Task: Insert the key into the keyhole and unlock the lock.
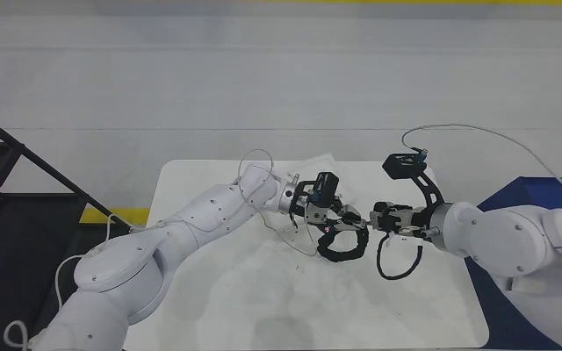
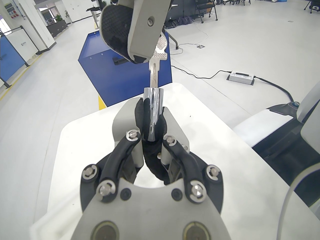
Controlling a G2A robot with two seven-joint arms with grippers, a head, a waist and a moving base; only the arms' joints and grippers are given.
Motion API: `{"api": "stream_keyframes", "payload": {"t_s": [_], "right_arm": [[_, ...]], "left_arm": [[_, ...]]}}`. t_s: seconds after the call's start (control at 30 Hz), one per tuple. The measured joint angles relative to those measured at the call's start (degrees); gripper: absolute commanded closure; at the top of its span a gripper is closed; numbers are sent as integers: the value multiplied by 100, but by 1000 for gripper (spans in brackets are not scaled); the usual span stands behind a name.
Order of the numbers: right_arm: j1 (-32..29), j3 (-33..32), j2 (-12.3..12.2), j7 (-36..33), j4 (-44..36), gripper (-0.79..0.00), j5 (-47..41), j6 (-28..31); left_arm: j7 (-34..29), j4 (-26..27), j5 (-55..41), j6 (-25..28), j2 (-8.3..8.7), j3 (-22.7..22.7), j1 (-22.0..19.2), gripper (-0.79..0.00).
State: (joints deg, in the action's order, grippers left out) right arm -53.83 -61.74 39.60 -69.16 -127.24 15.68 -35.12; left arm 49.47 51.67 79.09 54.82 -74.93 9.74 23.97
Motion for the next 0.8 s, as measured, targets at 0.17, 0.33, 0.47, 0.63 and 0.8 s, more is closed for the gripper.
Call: {"api": "stream_keyframes", "payload": {"t_s": [0.17, 0.33, 0.47, 0.63, 0.8], "right_arm": [[184, 109, -46, 134, 26, -785, -280, -133], [408, 63, -63, 143, -83, -785, -415, -71], [403, -152, -75, 271, -50, -785, -509, 288], [130, -490, -157, 277, -7, -785, -564, 1564], [-374, -671, -254, 164, 104, -785, -300, 3148]], "left_arm": [[-29, 17, -60, 29, 12, 0, -3, 0], [-133, 41, -270, 133, 25, 0, 13, 0], [-320, 95, -706, 320, 69, 2, 19, 0], [-318, 167, -1082, 318, 205, 0, 69, 0], [-318, 213, -1149, 318, 325, 0, 149, 0]]}}
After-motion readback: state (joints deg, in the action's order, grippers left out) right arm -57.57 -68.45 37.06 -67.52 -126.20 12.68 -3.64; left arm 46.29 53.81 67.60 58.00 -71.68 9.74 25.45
